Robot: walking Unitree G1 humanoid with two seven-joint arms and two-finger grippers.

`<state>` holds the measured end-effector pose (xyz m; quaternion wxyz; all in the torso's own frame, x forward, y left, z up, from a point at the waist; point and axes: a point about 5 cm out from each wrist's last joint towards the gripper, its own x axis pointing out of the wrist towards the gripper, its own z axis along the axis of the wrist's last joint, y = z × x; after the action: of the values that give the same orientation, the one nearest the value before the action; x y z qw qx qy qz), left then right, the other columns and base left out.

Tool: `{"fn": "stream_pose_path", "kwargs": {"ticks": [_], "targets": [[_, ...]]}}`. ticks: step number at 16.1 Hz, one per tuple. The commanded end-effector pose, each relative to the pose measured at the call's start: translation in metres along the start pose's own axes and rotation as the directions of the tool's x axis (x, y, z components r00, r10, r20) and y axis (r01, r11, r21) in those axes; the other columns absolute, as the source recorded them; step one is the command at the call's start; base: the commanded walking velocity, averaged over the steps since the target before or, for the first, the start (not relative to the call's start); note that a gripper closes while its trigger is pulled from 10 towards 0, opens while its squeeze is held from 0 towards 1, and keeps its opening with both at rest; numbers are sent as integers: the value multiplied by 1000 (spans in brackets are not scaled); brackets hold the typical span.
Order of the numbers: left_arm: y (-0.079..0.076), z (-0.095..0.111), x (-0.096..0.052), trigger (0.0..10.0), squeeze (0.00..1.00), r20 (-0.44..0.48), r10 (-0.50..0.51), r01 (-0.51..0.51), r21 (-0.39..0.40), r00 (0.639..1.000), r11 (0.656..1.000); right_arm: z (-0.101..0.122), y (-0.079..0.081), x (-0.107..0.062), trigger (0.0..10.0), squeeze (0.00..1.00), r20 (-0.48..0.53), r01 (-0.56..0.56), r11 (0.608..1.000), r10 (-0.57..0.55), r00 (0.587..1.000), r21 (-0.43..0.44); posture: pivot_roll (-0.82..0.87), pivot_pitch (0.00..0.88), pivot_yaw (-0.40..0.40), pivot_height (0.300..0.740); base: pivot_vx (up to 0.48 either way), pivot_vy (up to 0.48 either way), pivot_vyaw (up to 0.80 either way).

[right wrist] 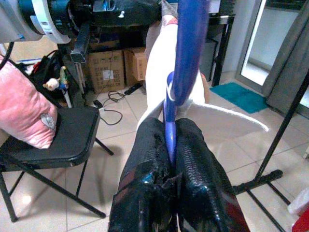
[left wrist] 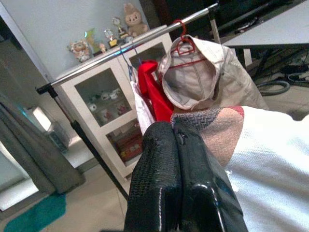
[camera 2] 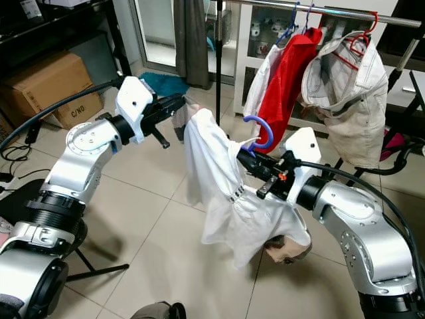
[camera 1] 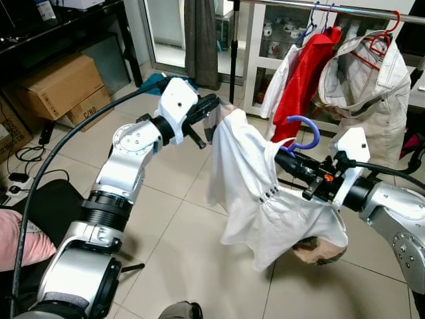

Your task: Hang hanger

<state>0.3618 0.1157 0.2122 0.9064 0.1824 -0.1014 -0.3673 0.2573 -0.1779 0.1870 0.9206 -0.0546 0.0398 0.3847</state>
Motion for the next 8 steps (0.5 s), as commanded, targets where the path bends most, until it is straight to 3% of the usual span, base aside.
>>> {"fn": "stream_pose_path", "kwargs": {"ticks": [1, 5, 8], "targets": [[8, 9, -2, 0, 0, 16, 10, -10, 21, 1000, 1000, 5, 3, -1, 10000, 0, 13, -17, 1000, 17, 1000, -24, -82, 0, 74, 740, 0, 0, 0], [21, 11, -12, 0, 0, -43, 30, -27, 70, 999, 997, 4, 3, -1, 10000, 0, 9, -19, 1000, 20, 1000, -24, -82, 0, 74, 740, 0, 0, 0], [38, 4, -23, 0, 0, -113, 107, -91, 133, 988, 987, 4, 3, -1, 10000, 0, 8, -21, 1000, 21, 1000, -23, -81, 0, 72, 740, 0, 0, 0]]}}
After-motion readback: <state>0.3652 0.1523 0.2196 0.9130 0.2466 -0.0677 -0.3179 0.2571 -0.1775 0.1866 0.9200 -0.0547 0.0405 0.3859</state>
